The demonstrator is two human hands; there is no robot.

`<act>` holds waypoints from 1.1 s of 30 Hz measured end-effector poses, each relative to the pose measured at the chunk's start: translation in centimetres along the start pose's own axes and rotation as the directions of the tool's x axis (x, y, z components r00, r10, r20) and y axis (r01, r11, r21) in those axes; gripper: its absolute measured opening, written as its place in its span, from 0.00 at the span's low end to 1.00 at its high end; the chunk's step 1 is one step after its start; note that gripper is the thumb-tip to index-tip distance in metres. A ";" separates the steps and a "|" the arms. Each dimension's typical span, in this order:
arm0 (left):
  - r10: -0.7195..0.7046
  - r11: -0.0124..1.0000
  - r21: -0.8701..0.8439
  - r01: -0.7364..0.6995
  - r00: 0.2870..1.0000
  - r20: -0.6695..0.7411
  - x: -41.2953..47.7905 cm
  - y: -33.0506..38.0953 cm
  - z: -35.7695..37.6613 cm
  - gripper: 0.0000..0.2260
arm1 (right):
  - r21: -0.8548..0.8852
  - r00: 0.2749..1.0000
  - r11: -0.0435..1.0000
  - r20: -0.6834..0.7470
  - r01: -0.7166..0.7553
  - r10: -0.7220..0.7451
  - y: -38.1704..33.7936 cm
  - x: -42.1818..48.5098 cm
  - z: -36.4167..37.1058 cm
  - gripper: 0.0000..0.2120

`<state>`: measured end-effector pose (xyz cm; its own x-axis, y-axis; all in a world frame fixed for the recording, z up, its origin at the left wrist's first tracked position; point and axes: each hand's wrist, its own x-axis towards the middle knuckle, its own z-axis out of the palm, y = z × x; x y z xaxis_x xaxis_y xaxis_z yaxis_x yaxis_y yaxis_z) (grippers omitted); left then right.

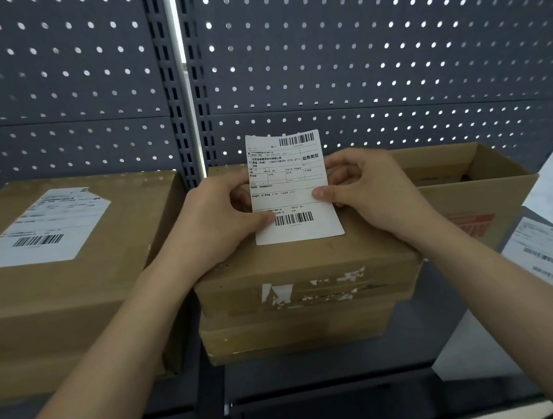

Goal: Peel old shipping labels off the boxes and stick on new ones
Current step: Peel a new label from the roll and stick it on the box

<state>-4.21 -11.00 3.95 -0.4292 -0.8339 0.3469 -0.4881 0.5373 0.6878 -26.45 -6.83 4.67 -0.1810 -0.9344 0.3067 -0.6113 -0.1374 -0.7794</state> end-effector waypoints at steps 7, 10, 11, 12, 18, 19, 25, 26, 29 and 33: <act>-0.028 0.993 0.117 0.030 0.999 -0.024 -0.6 0.5 0.4 0.09 | -0.105 1.000 0.994 -0.016 0.011 -0.013 -0.2 -0.3 -0.1 0.32; -0.073 0.977 0.198 0.081 0.996 -0.046 -1.0 0.5 0.3 0.30 | -0.176 0.999 0.984 -0.028 0.037 -0.043 -0.4 -1.1 -0.7 0.34; -0.080 0.976 0.198 0.087 0.996 -0.044 -1.2 0.6 0.2 0.37 | -0.217 0.998 0.975 -0.031 0.054 -0.062 -0.5 -1.5 -0.9 0.34; -0.069 0.979 0.191 0.075 0.997 -0.039 -1.5 0.7 0.0 0.39 | -0.266 0.997 0.961 -0.019 0.072 -0.080 -0.6 -1.8 -1.2 0.34; -0.106 0.953 0.292 0.077 0.991 0.083 -1.6 0.8 0.0 0.34 | -0.378 0.976 0.915 0.205 0.144 -0.069 -0.9 -2.3 -1.0 0.34; -0.120 0.949 0.303 0.085 0.988 0.099 -1.4 0.8 0.0 0.34 | -0.377 0.975 0.917 0.215 0.132 -0.052 -0.8 -2.2 -1.0 0.34; -0.139 0.886 0.462 0.033 0.971 0.197 0.4 0.8 0.3 0.30 | -0.410 0.964 0.904 0.265 0.118 -0.006 -0.4 -0.3 -0.9 0.34; -0.138 0.872 0.489 0.017 0.967 0.212 0.7 0.7 0.4 0.29 | -0.437 0.955 0.889 0.297 0.141 -0.006 -0.4 0.0 -0.9 0.33; -0.131 0.844 0.536 -0.016 0.963 0.235 1.6 0.4 0.8 0.28 | -0.530 0.911 0.813 0.412 0.240 0.000 -0.3 0.6 -0.8 0.28; -0.164 0.810 0.584 -0.048 0.938 0.304 2.3 -0.1 1.3 0.29 | -0.628 0.852 0.700 0.520 0.340 0.053 0.1 1.0 -0.7 0.29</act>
<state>-6.16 -12.82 3.90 -0.5539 -0.8324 0.0188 -0.8189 0.5488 0.1680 -27.27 -7.51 5.25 0.2143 -0.9747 -0.0643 -0.9733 -0.2076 -0.0975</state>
